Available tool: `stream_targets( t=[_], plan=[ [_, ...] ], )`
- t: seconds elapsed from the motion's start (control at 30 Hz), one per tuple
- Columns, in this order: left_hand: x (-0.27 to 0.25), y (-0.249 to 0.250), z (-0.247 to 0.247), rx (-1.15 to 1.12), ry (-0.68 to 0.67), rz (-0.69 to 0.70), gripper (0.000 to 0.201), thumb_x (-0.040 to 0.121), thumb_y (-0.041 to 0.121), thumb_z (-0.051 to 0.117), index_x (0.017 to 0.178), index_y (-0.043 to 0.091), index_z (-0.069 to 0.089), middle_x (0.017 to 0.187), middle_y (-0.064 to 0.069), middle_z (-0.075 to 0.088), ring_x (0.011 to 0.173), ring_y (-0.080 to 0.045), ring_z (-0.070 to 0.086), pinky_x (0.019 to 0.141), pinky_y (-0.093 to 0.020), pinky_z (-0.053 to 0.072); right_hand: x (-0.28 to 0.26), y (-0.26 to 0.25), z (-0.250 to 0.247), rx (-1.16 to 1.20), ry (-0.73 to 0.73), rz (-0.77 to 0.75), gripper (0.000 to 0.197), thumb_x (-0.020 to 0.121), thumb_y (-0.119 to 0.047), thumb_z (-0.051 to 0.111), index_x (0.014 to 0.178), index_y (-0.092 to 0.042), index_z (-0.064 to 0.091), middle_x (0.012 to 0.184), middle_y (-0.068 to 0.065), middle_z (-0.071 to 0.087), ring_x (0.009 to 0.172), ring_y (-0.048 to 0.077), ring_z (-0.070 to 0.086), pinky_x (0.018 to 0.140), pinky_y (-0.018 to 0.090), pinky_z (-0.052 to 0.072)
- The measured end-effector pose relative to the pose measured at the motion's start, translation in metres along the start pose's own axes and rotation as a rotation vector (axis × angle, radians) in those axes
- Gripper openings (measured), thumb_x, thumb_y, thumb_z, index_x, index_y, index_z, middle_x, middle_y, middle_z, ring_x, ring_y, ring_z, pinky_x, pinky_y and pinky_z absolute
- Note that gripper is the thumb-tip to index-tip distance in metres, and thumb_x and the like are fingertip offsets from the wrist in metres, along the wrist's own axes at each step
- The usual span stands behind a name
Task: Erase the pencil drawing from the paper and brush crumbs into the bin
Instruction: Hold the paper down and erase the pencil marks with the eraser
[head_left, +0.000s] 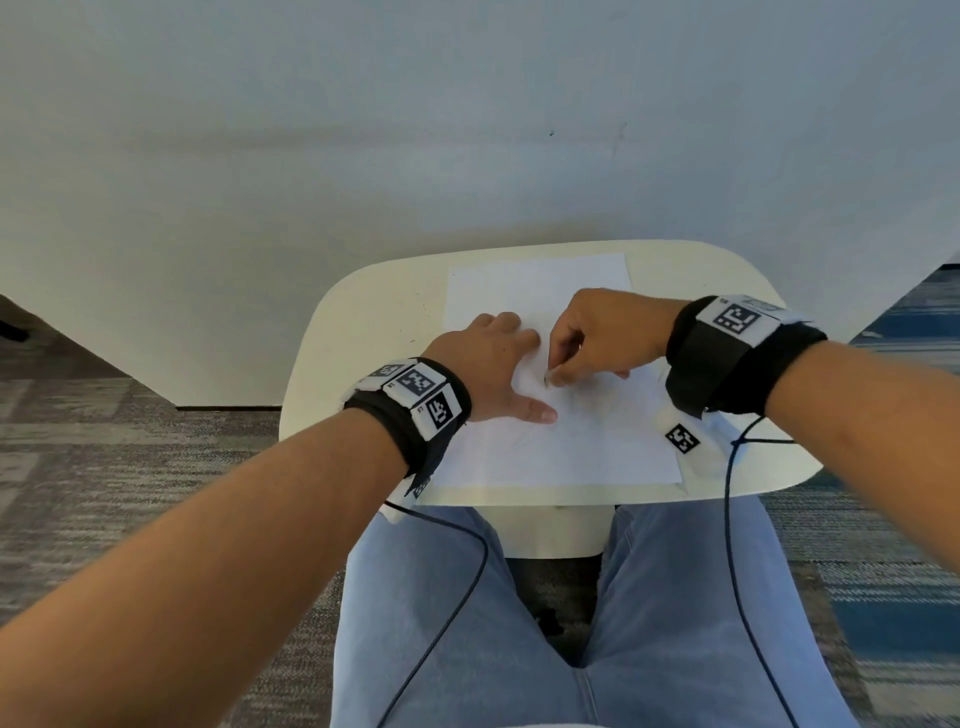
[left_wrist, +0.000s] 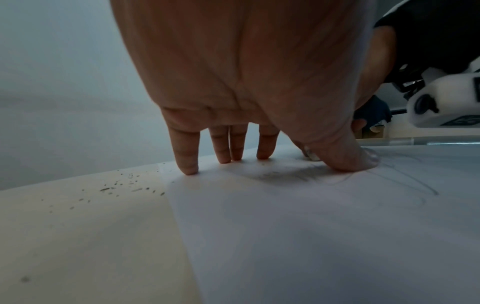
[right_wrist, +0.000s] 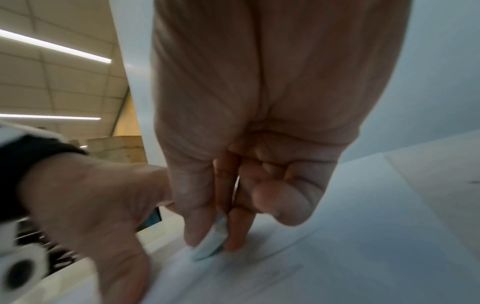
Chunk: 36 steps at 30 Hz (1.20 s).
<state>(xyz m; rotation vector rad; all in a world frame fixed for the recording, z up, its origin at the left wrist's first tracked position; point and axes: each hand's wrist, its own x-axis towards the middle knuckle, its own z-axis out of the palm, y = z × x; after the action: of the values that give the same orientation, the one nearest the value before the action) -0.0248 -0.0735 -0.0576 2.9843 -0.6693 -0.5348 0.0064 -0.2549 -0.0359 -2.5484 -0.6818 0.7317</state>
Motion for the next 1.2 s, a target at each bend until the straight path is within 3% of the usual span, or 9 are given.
stream_targets(
  t=[0.13, 0.27, 0.37, 0.47, 0.6, 0.73, 0.93, 1.07, 1.2],
  plan=[
    [0.001, 0.002, 0.002, -0.007, -0.004, 0.007, 0.092, 0.075, 0.077, 0.058, 0.147, 0.024, 0.034, 0.162, 0.004, 0.018, 0.147, -0.018, 0.018, 0.107, -0.044, 0.039, 0.004, 0.012, -0.007, 0.008, 0.194, 0.063, 0.015, 0.083, -0.030, 0.073, 0.081, -0.016, 0.075, 0.067, -0.005, 0.066, 0.048, 0.012, 0.058, 0.043, 0.022, 0.049],
    [0.002, 0.002, 0.003, -0.020, -0.021, 0.021, 0.091, 0.077, 0.077, 0.056, 0.147, 0.025, 0.031, 0.165, 0.007, 0.008, 0.150, -0.013, 0.011, 0.110, -0.043, 0.037, -0.001, 0.004, 0.001, 0.021, 0.005, -0.005, 0.013, 0.082, -0.029, 0.075, 0.080, -0.017, 0.075, 0.061, -0.007, 0.065, 0.039, 0.011, 0.050, 0.045, 0.021, 0.047],
    [0.004, 0.002, 0.002, -0.013, -0.030, 0.020, 0.095, 0.077, 0.078, 0.056, 0.150, 0.024, 0.027, 0.165, 0.007, 0.007, 0.151, -0.013, 0.009, 0.111, -0.043, 0.036, 0.002, 0.014, -0.008, 0.012, 0.096, 0.047, 0.015, 0.082, -0.033, 0.074, 0.080, -0.018, 0.075, 0.064, -0.006, 0.067, 0.042, 0.014, 0.051, 0.045, 0.023, 0.046],
    [0.004, 0.004, 0.003, -0.005, -0.018, 0.018, 0.095, 0.078, 0.078, 0.054, 0.151, 0.023, 0.026, 0.165, 0.005, 0.009, 0.150, -0.015, 0.012, 0.111, -0.043, 0.035, 0.004, 0.020, -0.008, 0.007, 0.198, 0.065, 0.013, 0.080, -0.032, 0.073, 0.077, -0.020, 0.075, 0.070, -0.005, 0.069, 0.058, 0.018, 0.063, 0.051, 0.031, 0.056],
    [0.005, 0.009, 0.004, 0.010, 0.014, 0.012, 0.085, 0.079, 0.078, 0.053, 0.140, 0.021, 0.038, 0.162, 0.002, 0.020, 0.148, -0.019, 0.021, 0.106, -0.041, 0.039, -0.002, 0.012, -0.002, -0.005, -0.003, 0.012, 0.013, 0.079, -0.034, 0.076, 0.082, -0.021, 0.076, 0.077, -0.003, 0.072, 0.050, 0.013, 0.056, 0.048, 0.024, 0.051],
    [0.007, 0.013, 0.002, 0.019, 0.048, 0.006, 0.083, 0.078, 0.078, 0.054, 0.137, 0.020, 0.041, 0.150, -0.001, 0.038, 0.138, -0.021, 0.036, 0.099, -0.043, 0.045, 0.003, 0.024, -0.010, -0.028, 0.216, 0.052, 0.014, 0.080, -0.031, 0.074, 0.079, -0.018, 0.077, 0.075, -0.008, 0.071, 0.065, 0.007, 0.061, 0.066, 0.027, 0.052],
    [0.010, 0.013, 0.002, 0.007, -0.046, -0.007, 0.094, 0.077, 0.082, 0.049, 0.155, 0.044, 0.012, 0.164, -0.001, 0.011, 0.150, -0.023, 0.012, 0.111, -0.046, 0.032, -0.004, 0.016, -0.002, 0.016, -0.001, 0.006, 0.011, 0.079, -0.031, 0.076, 0.082, -0.020, 0.077, 0.074, -0.002, 0.070, 0.046, 0.007, 0.052, 0.048, 0.023, 0.047],
    [0.013, 0.016, -0.002, 0.022, -0.066, -0.027, 0.097, 0.076, 0.081, 0.053, 0.155, 0.041, 0.014, 0.164, -0.001, 0.013, 0.150, -0.023, 0.014, 0.112, -0.046, 0.032, 0.001, 0.028, -0.012, -0.027, 0.222, 0.054, 0.013, 0.080, -0.031, 0.074, 0.081, -0.018, 0.077, 0.076, -0.009, 0.070, 0.070, 0.010, 0.063, 0.069, 0.025, 0.051],
    [0.017, 0.019, -0.008, 0.001, -0.075, -0.014, 0.088, 0.072, 0.077, 0.062, 0.146, 0.038, 0.034, 0.153, -0.003, 0.032, 0.140, -0.022, 0.034, 0.103, -0.047, 0.043, -0.003, 0.024, -0.006, 0.025, -0.003, 0.016, 0.009, 0.077, -0.034, 0.076, 0.079, -0.025, 0.077, 0.075, -0.010, 0.071, 0.063, 0.012, 0.060, 0.067, 0.033, 0.053]
  ],
)
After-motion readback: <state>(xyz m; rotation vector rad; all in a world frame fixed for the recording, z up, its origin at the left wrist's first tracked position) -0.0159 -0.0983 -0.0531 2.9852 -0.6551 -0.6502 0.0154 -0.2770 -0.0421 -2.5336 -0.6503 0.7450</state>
